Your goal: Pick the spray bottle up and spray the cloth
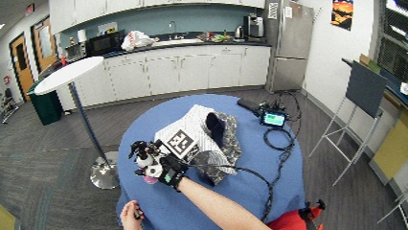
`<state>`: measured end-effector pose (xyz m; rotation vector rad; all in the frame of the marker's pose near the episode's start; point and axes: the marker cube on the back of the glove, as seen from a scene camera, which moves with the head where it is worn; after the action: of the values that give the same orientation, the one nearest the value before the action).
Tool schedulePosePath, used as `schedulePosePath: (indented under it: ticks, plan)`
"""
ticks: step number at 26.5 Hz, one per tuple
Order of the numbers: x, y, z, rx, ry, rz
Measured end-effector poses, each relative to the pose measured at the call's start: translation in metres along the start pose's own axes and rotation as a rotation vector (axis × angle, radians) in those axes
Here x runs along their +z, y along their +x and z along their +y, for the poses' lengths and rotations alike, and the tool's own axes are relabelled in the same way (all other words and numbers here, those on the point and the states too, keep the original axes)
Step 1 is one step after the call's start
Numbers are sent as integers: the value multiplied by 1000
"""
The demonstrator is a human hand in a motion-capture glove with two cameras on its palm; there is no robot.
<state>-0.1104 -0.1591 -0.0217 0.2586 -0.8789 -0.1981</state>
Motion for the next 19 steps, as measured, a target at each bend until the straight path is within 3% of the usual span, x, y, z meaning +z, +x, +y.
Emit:
schedulePosePath:
  ticks: [13,19]
  plan:
    - [11,12,7,-26,-40,11]
    - [-18,3,26,-37,-28,27]
